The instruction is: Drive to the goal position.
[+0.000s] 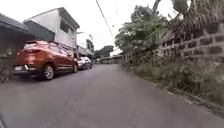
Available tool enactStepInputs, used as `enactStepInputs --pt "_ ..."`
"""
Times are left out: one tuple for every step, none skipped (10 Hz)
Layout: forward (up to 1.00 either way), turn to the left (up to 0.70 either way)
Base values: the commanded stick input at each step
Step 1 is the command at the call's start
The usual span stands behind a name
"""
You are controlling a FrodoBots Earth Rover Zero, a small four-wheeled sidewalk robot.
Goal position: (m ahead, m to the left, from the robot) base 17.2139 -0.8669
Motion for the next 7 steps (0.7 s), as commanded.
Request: enactStepInputs --pt "0.7 0.0" --pt "0.7 0.0" --pt "0.7 0.0" --pt "0.7 0.0" --pt "0.7 0.0" --pt "0.7 0.0" --pt "0.7 0.0"
